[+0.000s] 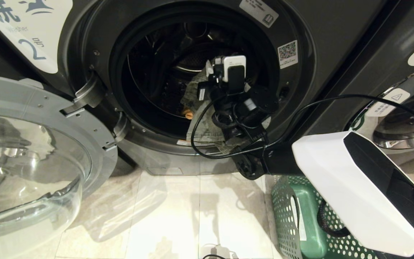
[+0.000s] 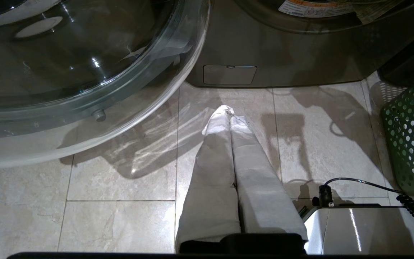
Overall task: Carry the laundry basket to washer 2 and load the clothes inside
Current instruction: Place the clothes into the washing machine
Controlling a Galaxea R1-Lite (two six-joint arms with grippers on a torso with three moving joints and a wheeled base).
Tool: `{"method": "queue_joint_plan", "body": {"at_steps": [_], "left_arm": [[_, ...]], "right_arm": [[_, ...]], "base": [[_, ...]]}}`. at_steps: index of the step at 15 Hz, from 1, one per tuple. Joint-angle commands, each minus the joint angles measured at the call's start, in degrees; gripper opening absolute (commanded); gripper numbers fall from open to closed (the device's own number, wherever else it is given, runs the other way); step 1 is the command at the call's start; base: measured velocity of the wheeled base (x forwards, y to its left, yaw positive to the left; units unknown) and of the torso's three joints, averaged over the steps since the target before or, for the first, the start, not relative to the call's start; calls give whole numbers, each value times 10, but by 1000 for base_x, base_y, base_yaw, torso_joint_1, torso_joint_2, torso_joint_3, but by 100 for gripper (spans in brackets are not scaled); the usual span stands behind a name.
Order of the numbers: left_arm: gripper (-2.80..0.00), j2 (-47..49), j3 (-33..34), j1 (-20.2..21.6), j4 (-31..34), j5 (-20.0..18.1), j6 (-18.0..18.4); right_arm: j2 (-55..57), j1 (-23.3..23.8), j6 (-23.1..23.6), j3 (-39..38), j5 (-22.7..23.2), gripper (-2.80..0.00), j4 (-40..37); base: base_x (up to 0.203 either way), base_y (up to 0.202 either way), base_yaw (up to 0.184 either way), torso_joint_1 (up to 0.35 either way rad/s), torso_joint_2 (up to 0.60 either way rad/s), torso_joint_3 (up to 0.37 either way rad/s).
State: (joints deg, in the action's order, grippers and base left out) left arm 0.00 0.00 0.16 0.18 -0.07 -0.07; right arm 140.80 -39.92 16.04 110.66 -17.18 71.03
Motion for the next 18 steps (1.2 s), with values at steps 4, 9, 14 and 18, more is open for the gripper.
{"method": "queue_joint_plan", "body": {"at_steps": [4,9,14,18], "left_arm": [[-280,1,0,0,0,0,0],[-280,1,0,0,0,0,0],[-280,1,0,0,0,0,0],[-280,1,0,0,0,0,0]], "right_arm": [[37,6,-20,18,-12,-280,-100],[15,11,-113,17,-88,-280,-222],[-6,13,-121,11,-85,-280,-289],[-6,9,-112,12,-83,-280,-240]], "base": [[0,0,0,0,0,0],[0,0,0,0,0,0],[0,0,0,0,0,0],[0,0,0,0,0,0]]}}
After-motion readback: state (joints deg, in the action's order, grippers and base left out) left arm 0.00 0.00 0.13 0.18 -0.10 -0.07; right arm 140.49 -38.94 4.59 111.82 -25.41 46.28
